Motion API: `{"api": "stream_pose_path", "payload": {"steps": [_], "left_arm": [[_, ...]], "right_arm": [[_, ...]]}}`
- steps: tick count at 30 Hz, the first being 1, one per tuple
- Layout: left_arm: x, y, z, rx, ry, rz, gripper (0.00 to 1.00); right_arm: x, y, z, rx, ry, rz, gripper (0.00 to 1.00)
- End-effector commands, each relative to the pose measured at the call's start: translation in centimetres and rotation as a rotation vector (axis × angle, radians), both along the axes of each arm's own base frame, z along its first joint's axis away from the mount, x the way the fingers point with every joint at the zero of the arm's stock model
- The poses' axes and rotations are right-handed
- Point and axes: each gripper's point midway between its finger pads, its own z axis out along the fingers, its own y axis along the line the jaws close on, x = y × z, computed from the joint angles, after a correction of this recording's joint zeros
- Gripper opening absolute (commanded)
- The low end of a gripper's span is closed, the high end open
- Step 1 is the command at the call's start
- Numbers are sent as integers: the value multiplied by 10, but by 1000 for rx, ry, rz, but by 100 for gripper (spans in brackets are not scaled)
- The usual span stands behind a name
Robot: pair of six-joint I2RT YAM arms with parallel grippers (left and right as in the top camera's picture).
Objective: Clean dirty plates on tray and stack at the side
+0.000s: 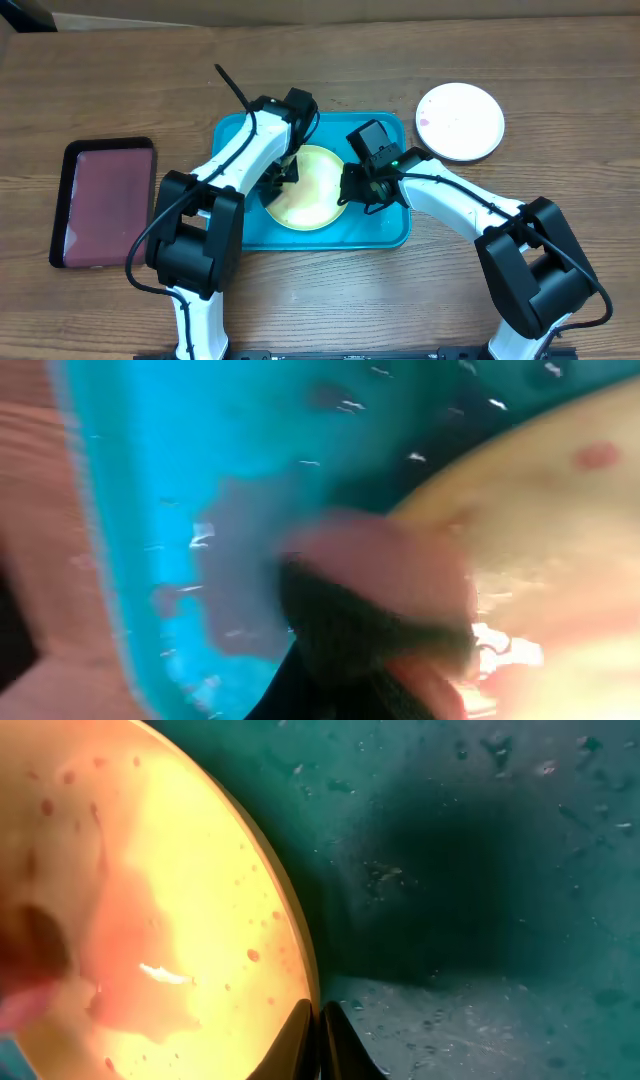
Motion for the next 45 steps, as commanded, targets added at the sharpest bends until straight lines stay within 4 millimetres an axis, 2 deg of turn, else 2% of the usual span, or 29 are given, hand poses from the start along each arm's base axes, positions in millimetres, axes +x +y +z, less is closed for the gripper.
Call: {"api": "stream_pose_path", "payload": {"steps": [1, 4, 8, 12, 15, 17, 19, 20, 23, 26, 30, 35, 36, 37, 39, 40, 45], "left_arm": [[31, 40, 39, 153, -149, 118, 4], [40, 45, 69, 119, -220, 220, 4], [46, 62, 102, 10, -298, 319, 5], [43, 106, 122, -127, -345, 494, 4], [34, 146, 120, -213, -333, 644, 5], [25, 175, 113, -257, -319, 747, 4], [11, 205, 103, -258, -300, 844, 4], [-6, 229, 92, -245, -272, 921, 4], [-31, 258, 72, -231, -244, 1024, 4], [-40, 277, 57, -231, -261, 1062, 4], [-43, 288, 34, -265, -295, 1090, 4], [-39, 292, 25, -262, -323, 1059, 5], [-37, 293, 25, -262, -331, 1058, 9], [-35, 295, 25, -262, -340, 1056, 21], [-31, 297, 26, -261, -361, 1052, 52], [-30, 298, 26, -261, -368, 1051, 57], [-26, 300, 30, -262, -384, 1048, 56]], "right_arm": [[16, -16, 7, -48, -55, -47, 4], [18, -8, 14, -22, -66, -9, 4], [27, 8, 37, -2, -125, 130, 4], [40, 23, 75, -25, -207, 233, 4], [51, 26, 107, -106, -288, 264, 4], [60, 22, 132, -223, -372, 279, 4], [70, 15, 159, -388, -480, 280, 3], [75, 8, 181, -525, -566, 257, 4], [76, 8, 225, -779, -736, 259, 4], [67, 18, 249, -942, -833, 309, 4], [49, 41, 276, -1070, -943, 333, 4], [30, 65, 284, -1137, -987, 449, 4], [26, 68, 285, -1149, -991, 473, 4], [24, 70, 285, -1156, -995, 483, 4], [20, 74, 285, -1159, -1001, 500, 4], [19, 75, 286, -1159, -1002, 500, 4], [19, 74, 286, -1163, -1002, 496, 4]]}}
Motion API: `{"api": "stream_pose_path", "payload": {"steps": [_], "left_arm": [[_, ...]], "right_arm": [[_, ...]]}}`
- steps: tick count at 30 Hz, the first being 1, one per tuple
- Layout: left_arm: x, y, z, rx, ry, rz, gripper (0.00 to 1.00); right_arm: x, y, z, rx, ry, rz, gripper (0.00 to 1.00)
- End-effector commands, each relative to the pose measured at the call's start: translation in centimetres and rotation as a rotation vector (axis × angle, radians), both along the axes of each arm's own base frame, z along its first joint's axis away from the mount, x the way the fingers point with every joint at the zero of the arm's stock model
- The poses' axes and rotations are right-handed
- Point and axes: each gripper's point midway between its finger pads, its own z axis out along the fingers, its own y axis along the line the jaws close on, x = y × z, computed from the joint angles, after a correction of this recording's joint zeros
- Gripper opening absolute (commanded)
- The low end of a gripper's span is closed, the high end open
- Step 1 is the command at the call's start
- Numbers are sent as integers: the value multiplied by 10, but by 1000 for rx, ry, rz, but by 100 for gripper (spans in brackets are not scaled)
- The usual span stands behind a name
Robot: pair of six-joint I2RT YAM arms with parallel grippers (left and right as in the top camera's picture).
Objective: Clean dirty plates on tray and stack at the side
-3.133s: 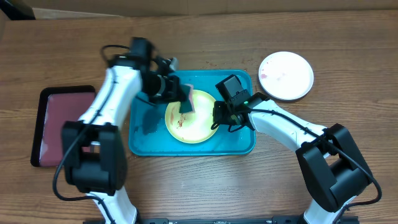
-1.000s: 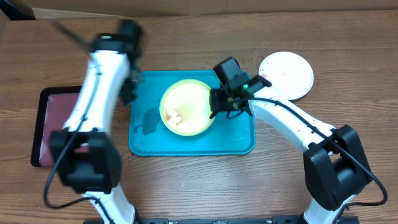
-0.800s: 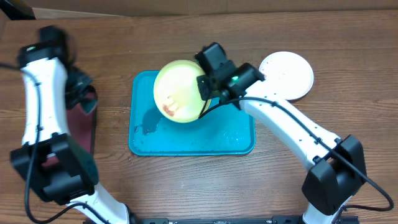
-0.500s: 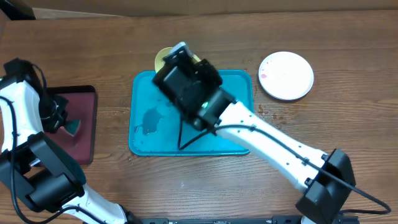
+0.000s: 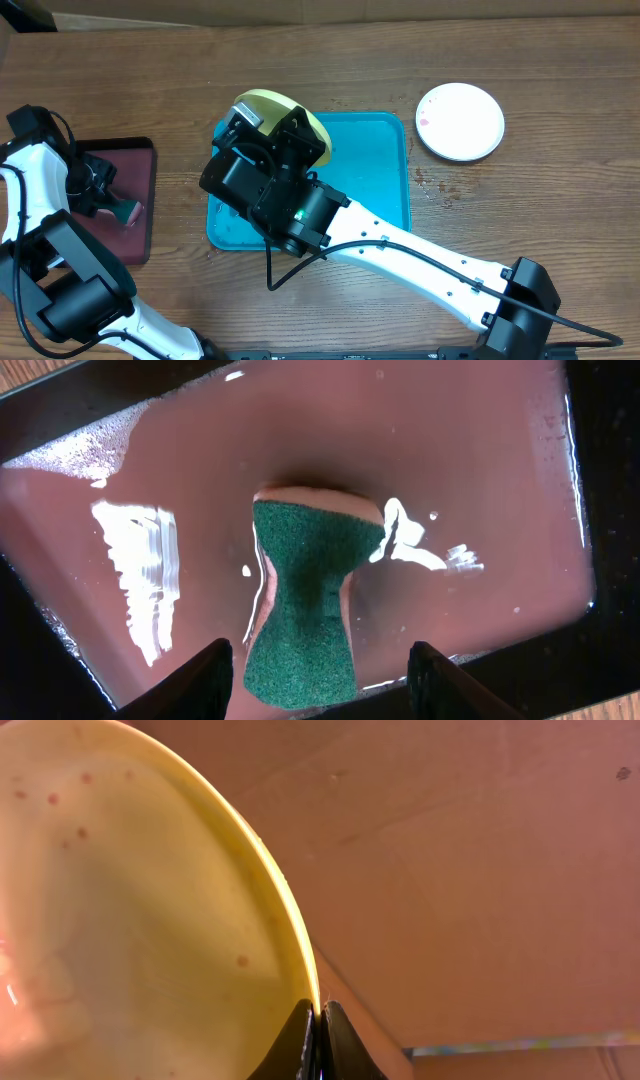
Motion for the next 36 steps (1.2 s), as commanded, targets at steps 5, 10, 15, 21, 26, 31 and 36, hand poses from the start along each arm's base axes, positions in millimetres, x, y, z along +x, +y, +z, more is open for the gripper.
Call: {"api": "stream_pose_path", "payload": {"steps": [5, 10, 15, 21, 26, 31, 36], "left_arm": [[3, -3, 25, -25, -6, -21, 59], [20, -9, 75, -61, -91, -42, 68], [34, -14, 110, -81, -174, -62, 100], [34, -17, 110, -94, -174, -65, 100], [34, -17, 110, -94, -174, -65, 100], [34, -17, 110, -94, -174, -65, 100], [34, -17, 110, -94, -174, -65, 100]], "right_arm": [[4, -12, 24, 88, -74, -72, 4], [14, -35, 32, 137, -143, -183, 4], [28, -47, 26, 263, -139, -229, 3], [48, -44, -37, 590, 210, -191, 3], [69, -94, -83, 953, 609, -320, 3], [100, -215, -92, 1257, 712, -547, 4], [105, -340, -99, 1394, 598, -774, 4]]}}
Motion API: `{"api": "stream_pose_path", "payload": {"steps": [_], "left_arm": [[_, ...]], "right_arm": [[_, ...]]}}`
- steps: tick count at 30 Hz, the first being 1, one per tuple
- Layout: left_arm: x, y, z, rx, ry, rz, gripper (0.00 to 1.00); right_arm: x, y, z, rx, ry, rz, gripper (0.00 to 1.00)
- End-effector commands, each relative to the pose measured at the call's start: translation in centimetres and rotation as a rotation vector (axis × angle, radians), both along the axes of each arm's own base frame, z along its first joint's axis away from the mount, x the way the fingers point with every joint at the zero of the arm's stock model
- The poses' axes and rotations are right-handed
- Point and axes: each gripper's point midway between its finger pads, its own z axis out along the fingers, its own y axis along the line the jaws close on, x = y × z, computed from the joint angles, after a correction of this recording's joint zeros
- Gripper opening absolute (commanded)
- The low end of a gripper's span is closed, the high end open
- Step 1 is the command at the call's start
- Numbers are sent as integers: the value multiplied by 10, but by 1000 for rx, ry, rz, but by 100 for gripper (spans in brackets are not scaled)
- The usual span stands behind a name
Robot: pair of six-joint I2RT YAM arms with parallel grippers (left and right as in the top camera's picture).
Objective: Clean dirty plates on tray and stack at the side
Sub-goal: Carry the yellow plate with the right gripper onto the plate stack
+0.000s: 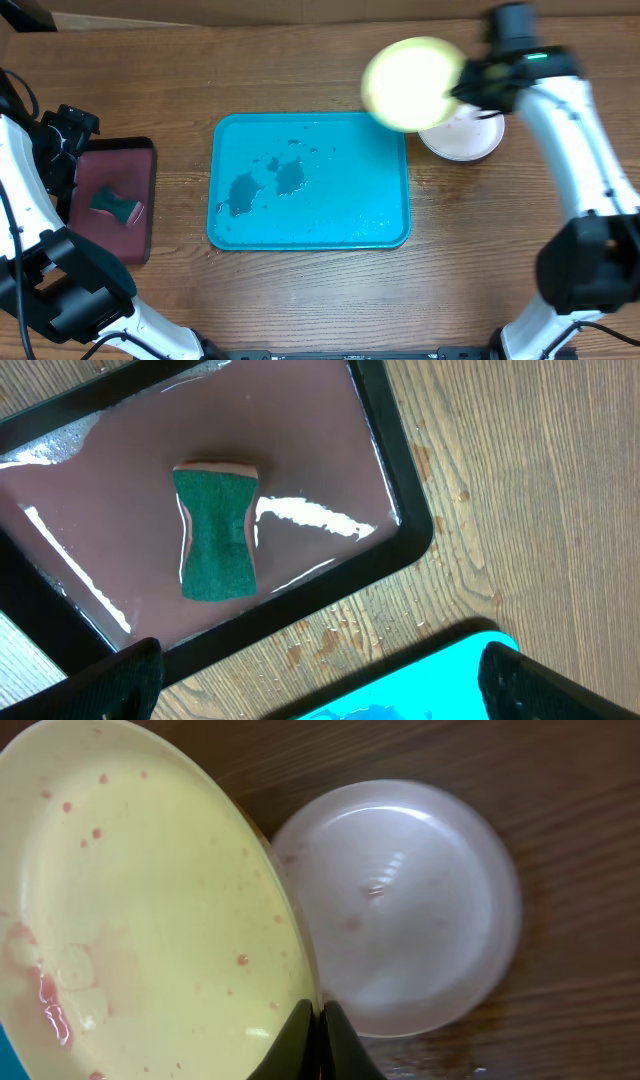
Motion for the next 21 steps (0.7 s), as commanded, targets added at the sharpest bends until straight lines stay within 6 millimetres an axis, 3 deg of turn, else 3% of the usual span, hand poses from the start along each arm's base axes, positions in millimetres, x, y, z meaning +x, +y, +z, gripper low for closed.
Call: {"api": "stream_pose_path", "payload": {"steps": [1, 4, 7, 16, 21], "left_arm": [[3, -1, 9, 7, -24, -9, 100], [3, -1, 9, 7, -24, -10, 100], [3, -1, 9, 7, -24, -10, 100], [3, -2, 9, 7, -23, -10, 100], [2, -2, 9, 7, -23, -9, 100]], "right_arm": [[-4, -62, 12, 153, -19, -145, 4], [-16, -103, -6, 158, 12, -242, 4], [-25, -121, -27, 163, 34, -288, 4], [-25, -108, -76, 171, 26, -266, 8], [-25, -91, -80, 185, 37, -227, 12]]}}
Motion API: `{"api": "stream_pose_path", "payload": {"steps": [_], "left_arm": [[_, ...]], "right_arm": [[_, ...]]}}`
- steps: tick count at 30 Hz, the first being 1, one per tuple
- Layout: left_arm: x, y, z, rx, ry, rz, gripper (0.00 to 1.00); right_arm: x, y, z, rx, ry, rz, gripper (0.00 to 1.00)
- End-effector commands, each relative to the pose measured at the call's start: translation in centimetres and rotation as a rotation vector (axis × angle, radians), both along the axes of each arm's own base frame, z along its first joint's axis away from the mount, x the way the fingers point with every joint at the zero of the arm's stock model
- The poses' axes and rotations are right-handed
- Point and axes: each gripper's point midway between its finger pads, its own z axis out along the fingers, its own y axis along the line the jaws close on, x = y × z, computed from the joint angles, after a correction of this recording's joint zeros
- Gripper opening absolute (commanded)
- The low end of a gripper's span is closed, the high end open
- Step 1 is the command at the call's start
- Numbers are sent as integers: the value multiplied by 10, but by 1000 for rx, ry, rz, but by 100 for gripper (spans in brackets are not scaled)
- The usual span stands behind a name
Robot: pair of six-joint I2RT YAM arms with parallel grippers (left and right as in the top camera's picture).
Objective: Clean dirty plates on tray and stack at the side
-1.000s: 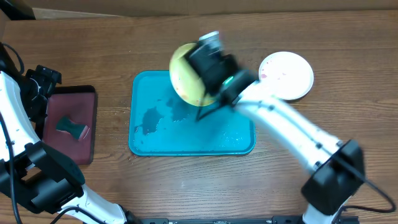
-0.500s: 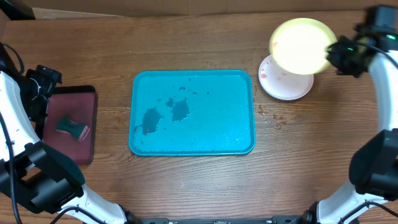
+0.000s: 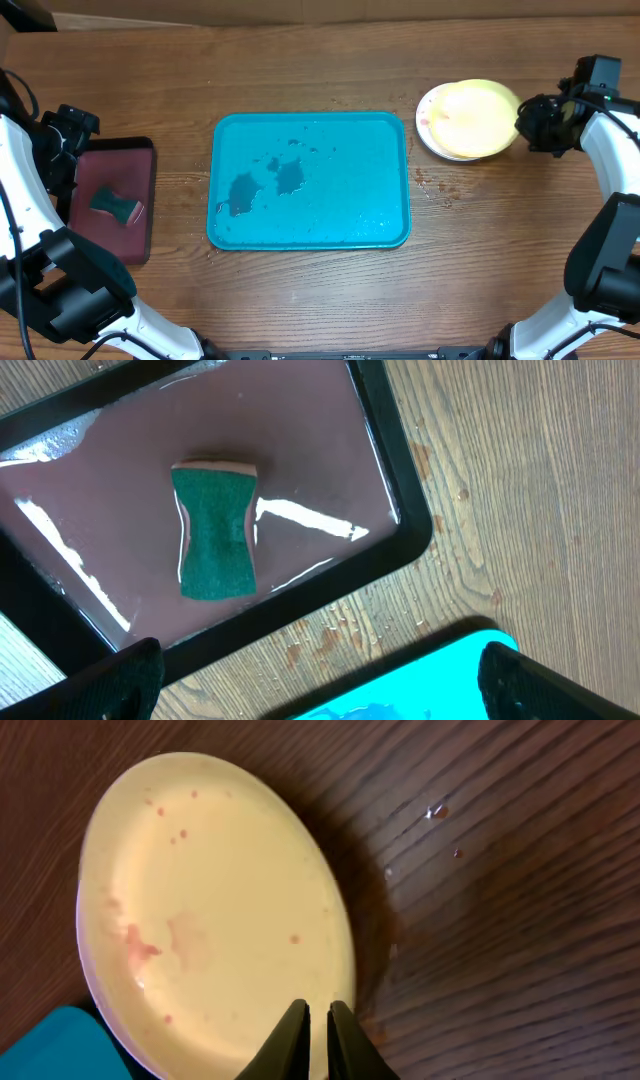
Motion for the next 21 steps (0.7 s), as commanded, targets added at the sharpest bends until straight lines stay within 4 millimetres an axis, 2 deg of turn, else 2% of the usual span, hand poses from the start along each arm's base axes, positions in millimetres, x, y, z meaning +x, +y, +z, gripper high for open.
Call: {"api": "stream_pose_path", "payload": {"steps": [1, 3, 6, 9, 11, 13, 16, 21], "left_arm": [[2, -1, 9, 10, -22, -9, 100], [2, -1, 9, 10, -22, -8, 100], [2, -1, 9, 11, -22, -9, 100], [2, -1, 9, 11, -22, -9, 100], [2, -1, 9, 11, -22, -9, 100], [2, -1, 9, 11, -22, -8, 100], [2, -1, 9, 11, -22, -9, 100], [2, -1, 9, 11, -22, -9, 100]], "right_arm": [[4, 19, 8, 17, -28, 42, 16], [5, 31, 9, 20, -28, 70, 28], [2, 48, 7, 25, -8, 107, 38], [-8, 63, 8, 43, 38, 136, 52], [-16, 72, 17, 78, 52, 156, 60], [-23, 80, 34, 109, 39, 191, 64], [-39, 85, 69, 92, -16, 243, 65], [-91, 92, 137, 44, -105, 289, 66]]}}
